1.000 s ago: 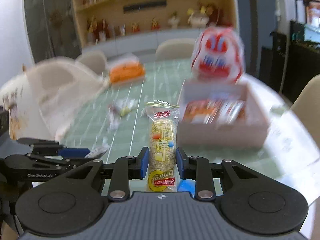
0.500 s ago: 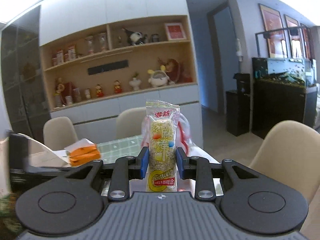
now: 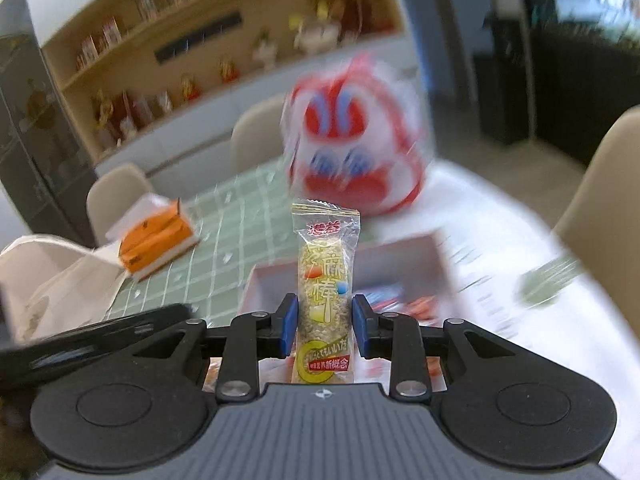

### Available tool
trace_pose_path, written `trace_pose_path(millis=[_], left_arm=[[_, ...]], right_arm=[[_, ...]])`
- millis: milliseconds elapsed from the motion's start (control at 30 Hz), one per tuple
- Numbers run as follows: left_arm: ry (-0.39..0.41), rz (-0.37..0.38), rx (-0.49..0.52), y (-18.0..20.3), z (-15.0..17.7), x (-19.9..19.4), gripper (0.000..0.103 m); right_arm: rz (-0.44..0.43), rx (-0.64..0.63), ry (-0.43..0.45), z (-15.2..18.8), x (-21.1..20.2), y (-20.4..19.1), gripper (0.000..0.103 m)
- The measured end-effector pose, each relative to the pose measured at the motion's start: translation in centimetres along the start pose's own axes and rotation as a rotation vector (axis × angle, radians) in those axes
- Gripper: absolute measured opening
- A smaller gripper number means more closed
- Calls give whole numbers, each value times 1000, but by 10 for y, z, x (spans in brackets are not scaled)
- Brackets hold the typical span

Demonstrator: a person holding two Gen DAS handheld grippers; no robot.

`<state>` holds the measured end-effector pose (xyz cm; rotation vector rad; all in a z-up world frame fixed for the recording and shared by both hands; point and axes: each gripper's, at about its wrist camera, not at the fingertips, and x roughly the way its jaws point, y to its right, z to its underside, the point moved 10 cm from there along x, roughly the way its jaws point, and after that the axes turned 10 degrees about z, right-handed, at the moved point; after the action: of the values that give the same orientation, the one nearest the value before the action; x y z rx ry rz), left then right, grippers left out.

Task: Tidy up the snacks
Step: 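Carry both packets over the pink box and open both grippers to drop them, then move both open grippers back over the snacks on the table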

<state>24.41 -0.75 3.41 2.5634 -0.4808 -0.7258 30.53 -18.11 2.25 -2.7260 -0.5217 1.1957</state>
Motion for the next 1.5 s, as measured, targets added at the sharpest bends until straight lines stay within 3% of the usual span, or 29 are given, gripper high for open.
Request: trace_pose_path(millis=[67,167,400,667,767,833,933,1067,1200,1267,1333,1500], left_arm=[[13,-61,-30,-28,2,-20,40],[51,-167,-88,-74,8,-58,40],[76,-286,-236,-150,31,-112,40],[34,-290,-257,-164,58,-134,40],[21,-308,-256,-170,68,-143,40],[6,-317,-262,-173,78,-148,40],[3,-296,-269,-176,88,-154,38],[11,-271,-279,-177,89,-161,38],[11,-249,-278,-174,87,-161,38],[12,-239,-282,-173,86,-162,38],[15,-238,-279,-172,86,-162,38],[-2,-219,-249,-162,88,-156,38]], right_arm=[[4,-2,-38,6,19,-13,33],[32,-22,-21,7,24,-31,57],[31,-127,23,17,1,-81,60],[-52,-263,-71,68,31,-168,61],[-95,-263,-103,75,49,-202,62],[-110,-258,-96,72,62,-224,68],[-79,-286,-65,65,86,-256,75],[-2,-353,-61,58,121,-284,75],[1,-367,-181,68,149,-284,76],[-21,-381,-185,73,140,-280,76],[-40,-381,-204,82,124,-272,68],[-56,-394,-222,107,75,-237,33]])
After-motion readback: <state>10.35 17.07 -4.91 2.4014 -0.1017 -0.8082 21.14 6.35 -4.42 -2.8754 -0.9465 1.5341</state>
